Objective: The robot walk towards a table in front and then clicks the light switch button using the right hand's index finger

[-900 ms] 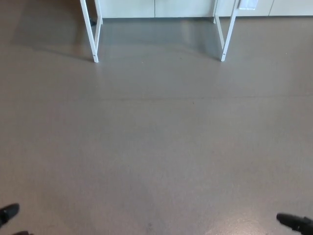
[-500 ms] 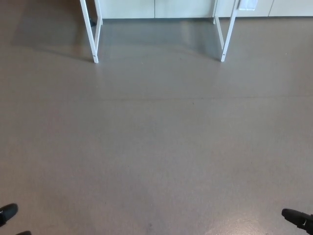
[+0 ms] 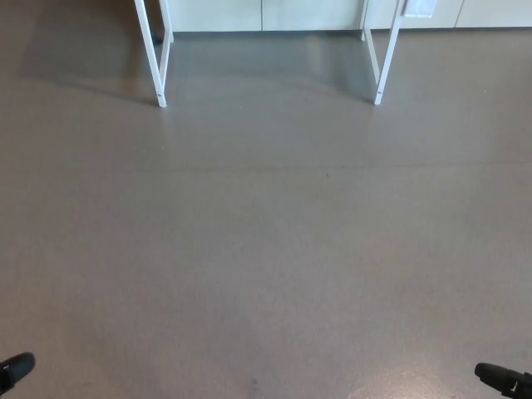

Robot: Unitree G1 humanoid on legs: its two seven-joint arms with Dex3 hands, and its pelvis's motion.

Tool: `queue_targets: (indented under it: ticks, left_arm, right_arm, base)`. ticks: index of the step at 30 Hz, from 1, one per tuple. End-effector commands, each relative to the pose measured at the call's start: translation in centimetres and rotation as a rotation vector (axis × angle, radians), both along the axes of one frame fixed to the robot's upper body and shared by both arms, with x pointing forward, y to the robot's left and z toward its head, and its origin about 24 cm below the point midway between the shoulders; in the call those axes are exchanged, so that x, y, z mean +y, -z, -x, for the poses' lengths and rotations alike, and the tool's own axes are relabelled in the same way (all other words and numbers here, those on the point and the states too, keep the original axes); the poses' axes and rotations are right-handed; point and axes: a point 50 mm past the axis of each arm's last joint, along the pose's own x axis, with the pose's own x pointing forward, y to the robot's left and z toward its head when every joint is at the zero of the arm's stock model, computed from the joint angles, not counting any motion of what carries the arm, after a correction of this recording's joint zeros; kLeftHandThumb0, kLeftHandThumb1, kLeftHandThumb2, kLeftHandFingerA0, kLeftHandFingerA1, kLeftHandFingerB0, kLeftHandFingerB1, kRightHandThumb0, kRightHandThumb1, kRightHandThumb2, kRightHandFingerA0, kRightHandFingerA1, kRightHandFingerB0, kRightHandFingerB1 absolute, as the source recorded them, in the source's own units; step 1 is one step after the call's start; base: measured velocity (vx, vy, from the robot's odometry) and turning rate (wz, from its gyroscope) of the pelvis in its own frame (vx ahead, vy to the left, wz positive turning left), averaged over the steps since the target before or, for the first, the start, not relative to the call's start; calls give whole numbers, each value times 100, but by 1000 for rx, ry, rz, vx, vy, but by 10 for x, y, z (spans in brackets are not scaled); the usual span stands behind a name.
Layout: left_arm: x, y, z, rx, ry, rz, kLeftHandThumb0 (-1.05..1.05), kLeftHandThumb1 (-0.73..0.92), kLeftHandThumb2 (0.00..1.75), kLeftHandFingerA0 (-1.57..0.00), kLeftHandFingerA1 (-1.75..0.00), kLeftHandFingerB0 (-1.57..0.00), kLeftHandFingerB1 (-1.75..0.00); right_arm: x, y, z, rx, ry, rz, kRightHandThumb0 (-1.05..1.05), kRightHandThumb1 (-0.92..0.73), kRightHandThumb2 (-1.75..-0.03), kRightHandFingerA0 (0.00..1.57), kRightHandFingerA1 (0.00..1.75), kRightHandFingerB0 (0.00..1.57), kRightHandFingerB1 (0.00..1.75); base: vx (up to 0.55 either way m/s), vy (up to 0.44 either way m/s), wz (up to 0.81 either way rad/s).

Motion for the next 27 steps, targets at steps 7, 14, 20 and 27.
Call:
queue_targets:
  ticks: [7,14,20,27]
  left_arm:
    - [1,0,1,15,13,7,-13,44,88,-38,-60,-23,-52]
    - [-1,1,9,42,8,20,-13,45,88,-38,-60,-24,-52]
    - [0,13,49,136,43,16,-14,44,88,-44,-62,-23,-52]
    - [3,20,73,177,79,-22,-19,61,57,-52,-47,-35,-38]
  right_arm:
    - [-4,-1,3,-9,-14,22,-49,-24,-58,95,56,69,49]
    - [-4,2,13,8,-20,47,-40,-31,-51,100,50,73,44]
    - [-6,14,59,95,-26,40,-49,-25,-58,97,55,70,50]
    - [-4,20,88,125,-76,88,-67,-23,-62,99,53,71,49]
  base:
    - [-44,9,12]
    - [182,296,-14]
    - [220,178,2]
    - [202,-109,10]
